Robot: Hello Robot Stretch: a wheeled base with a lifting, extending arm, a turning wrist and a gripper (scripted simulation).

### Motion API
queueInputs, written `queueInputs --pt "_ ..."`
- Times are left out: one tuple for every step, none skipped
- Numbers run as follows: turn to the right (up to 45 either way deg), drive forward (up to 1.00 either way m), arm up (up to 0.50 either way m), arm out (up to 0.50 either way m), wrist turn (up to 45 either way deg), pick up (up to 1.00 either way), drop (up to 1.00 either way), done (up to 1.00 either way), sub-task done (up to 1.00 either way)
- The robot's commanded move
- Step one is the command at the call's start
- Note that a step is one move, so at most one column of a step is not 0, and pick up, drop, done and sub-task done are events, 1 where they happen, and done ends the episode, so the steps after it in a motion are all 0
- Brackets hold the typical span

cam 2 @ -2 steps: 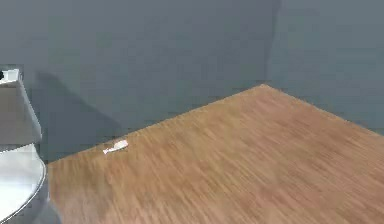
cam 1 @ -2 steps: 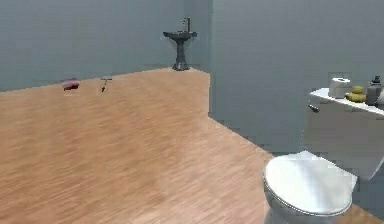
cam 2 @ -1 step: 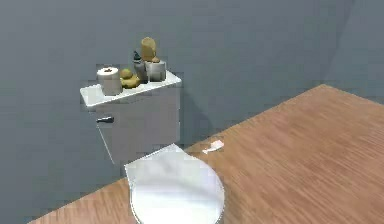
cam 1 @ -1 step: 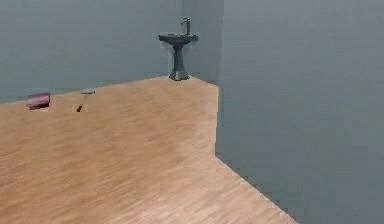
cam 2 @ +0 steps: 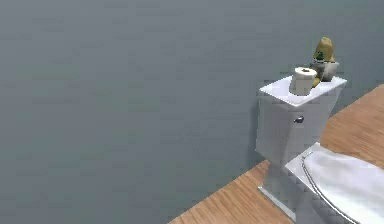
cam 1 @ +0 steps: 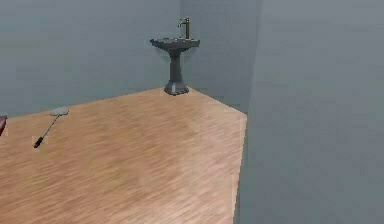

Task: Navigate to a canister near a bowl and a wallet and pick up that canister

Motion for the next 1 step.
queueInputs --pt "-3.0 0.00 0.00 0.00 0.0 0.00 0.00 0.00 0.00"
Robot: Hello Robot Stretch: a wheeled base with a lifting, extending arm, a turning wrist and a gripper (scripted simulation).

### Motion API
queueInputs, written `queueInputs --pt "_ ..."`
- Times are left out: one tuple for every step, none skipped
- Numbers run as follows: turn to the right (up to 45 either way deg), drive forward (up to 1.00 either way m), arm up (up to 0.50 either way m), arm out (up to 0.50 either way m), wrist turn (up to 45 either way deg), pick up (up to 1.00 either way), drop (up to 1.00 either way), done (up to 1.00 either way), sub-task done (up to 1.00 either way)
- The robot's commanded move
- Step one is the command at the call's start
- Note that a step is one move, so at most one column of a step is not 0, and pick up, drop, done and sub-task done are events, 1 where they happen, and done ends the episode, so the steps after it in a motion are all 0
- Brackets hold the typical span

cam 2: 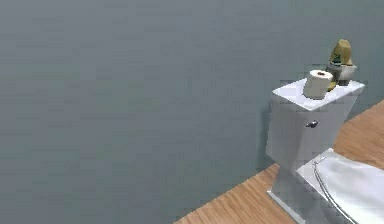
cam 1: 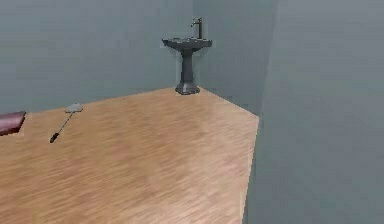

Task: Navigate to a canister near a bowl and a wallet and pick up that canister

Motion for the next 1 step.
queueInputs --pt "0.0 0.75 0.00 0.00 0.0 0.00 0.00 0.00 0.00"
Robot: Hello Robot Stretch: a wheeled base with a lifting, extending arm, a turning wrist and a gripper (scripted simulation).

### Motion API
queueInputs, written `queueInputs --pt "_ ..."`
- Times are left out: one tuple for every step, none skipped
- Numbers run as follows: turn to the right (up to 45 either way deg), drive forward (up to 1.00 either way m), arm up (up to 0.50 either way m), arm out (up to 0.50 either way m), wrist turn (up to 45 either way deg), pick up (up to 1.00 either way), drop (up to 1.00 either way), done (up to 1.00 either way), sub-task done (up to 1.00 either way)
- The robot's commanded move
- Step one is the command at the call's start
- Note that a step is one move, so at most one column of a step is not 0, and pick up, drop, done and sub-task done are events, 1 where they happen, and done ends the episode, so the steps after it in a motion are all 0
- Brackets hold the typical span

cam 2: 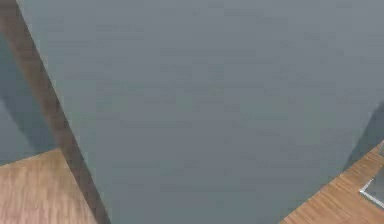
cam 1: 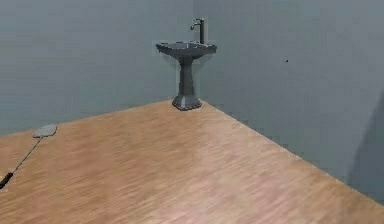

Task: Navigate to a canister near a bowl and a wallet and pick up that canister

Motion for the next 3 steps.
queueInputs --pt "-45.0 0.00 0.00 0.00 0.0 0.00 0.00 0.00 0.00" --pt "-27.0 0.00 0.00 0.00 0.0 0.00 0.00 0.00 0.00" --pt "0.0 0.35 0.00 0.00 0.0 0.00 0.00 0.00 0.00"
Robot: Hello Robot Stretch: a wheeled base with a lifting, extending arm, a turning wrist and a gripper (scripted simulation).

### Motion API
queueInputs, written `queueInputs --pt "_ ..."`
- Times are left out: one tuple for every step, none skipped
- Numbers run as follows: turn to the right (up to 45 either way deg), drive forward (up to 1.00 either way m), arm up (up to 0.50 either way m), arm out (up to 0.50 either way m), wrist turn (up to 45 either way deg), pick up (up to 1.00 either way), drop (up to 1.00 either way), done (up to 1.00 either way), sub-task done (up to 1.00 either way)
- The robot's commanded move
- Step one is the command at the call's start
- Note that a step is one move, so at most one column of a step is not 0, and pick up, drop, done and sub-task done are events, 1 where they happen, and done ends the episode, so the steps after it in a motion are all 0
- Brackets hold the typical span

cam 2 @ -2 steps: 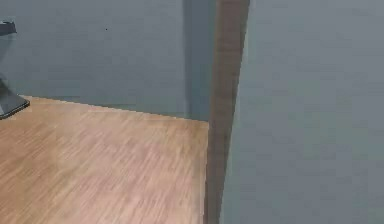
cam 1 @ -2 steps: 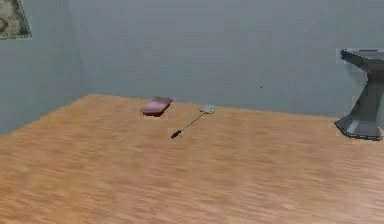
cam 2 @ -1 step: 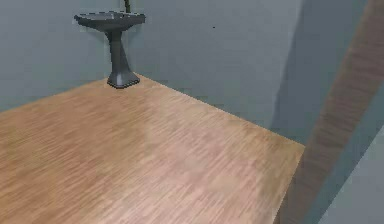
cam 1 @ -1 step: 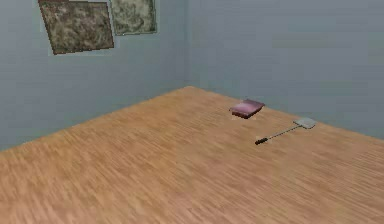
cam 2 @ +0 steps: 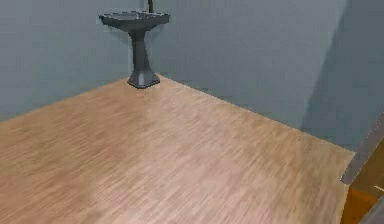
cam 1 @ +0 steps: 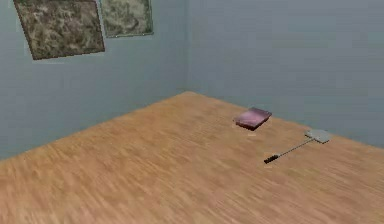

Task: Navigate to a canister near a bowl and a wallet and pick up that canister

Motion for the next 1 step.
queueInputs --pt "45.0 0.00 0.00 0.00 0.0 0.00 0.00 0.00 0.00"
